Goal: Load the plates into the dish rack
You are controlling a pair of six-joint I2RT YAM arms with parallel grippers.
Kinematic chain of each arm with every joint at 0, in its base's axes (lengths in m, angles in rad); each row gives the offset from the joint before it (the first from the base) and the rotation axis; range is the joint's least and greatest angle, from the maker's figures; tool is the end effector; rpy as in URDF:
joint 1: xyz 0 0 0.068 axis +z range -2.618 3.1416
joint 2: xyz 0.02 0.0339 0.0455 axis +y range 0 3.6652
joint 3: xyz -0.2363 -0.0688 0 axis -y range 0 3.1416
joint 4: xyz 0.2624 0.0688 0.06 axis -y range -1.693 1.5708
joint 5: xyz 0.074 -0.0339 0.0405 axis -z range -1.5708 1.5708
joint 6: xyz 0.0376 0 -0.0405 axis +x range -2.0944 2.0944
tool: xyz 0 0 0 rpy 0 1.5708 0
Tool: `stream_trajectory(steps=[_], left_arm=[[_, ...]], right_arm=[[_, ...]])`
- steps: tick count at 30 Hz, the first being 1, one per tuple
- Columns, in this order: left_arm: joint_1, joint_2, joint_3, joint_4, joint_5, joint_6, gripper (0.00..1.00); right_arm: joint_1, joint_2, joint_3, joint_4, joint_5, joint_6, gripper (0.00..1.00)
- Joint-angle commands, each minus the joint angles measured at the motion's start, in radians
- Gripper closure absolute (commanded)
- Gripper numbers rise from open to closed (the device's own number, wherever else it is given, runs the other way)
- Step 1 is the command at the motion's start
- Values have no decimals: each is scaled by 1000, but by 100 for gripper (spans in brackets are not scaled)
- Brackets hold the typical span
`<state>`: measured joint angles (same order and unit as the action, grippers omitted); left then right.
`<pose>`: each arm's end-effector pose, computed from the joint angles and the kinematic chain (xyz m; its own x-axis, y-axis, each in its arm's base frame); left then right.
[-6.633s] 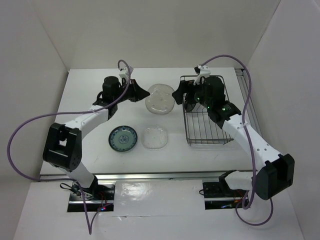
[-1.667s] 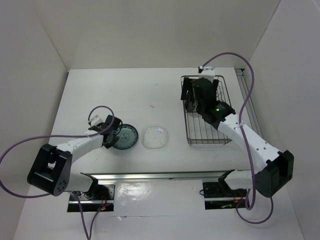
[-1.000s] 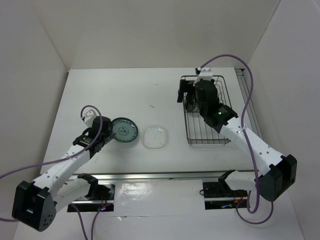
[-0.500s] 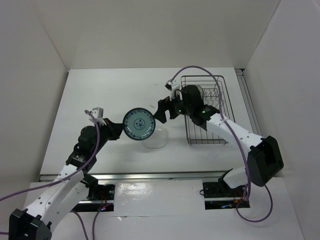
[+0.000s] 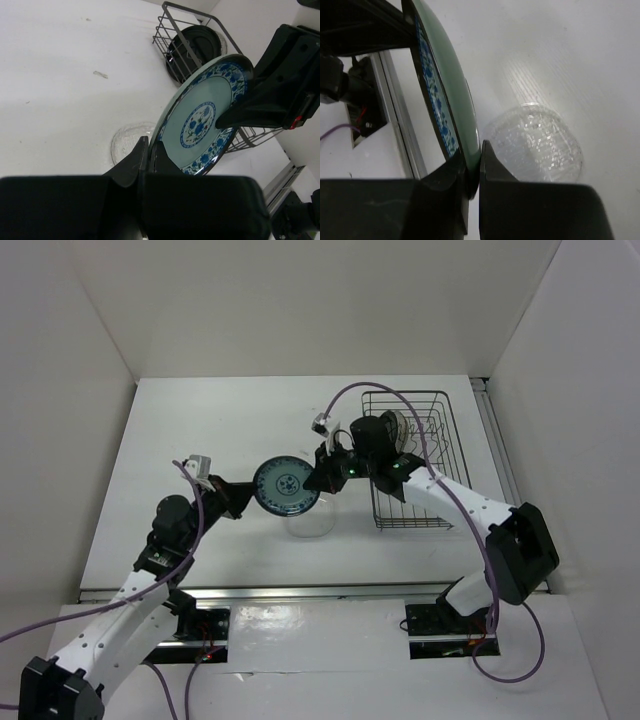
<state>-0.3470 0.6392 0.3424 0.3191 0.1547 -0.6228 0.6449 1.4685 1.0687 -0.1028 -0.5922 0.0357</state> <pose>0.1955 -0.0768 0.2376 -0.2635 -0.5176 -0.8141 0.4028 0.7077 -0.5804 0.2696 0.2290 0.2510 -0.4165 -0.2762 -0.8662 -0.8754 0.3791 0.3000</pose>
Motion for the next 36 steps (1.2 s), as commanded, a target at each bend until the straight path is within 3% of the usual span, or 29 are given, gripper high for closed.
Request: stream_trajectory(steps=[1, 4, 5, 6, 7, 9, 10, 11, 14, 22, 36], left_arm=[[3, 8, 9, 130, 42, -15, 100], [3, 46, 30, 117, 11, -26, 100], [3, 56, 56, 97, -4, -35, 89], [3, 68, 70, 50, -27, -52, 47], [3, 98, 82, 25, -65, -52, 25], [3, 132, 116, -9, -76, -52, 4], [3, 149, 125, -32, -76, -52, 0], [3, 180, 125, -32, -67, -52, 0], [-6, 218, 148, -49, -58, -42, 0], [-37, 376, 286, -233, -109, -32, 0], [-46, 409, 274, -222, -78, -22, 0]], right_arm=[[9, 21, -3, 40, -32, -13, 100], [9, 21, 19, 17, 44, 1, 100], [9, -6, 31, 17, 83, 15, 100], [9, -20, 43, 5, 129, 36, 100], [9, -39, 43, 5, 276, 50, 100], [9, -97, 77, -31, 462, 104, 100], [-7, -112, 92, -49, 561, 130, 100], [-23, -128, 112, -70, 727, 153, 100], [-122, -175, 198, -170, 907, 191, 100], [-399, -172, 333, -333, 1186, 161, 100], [-453, -44, 215, -255, 1108, 197, 100]])
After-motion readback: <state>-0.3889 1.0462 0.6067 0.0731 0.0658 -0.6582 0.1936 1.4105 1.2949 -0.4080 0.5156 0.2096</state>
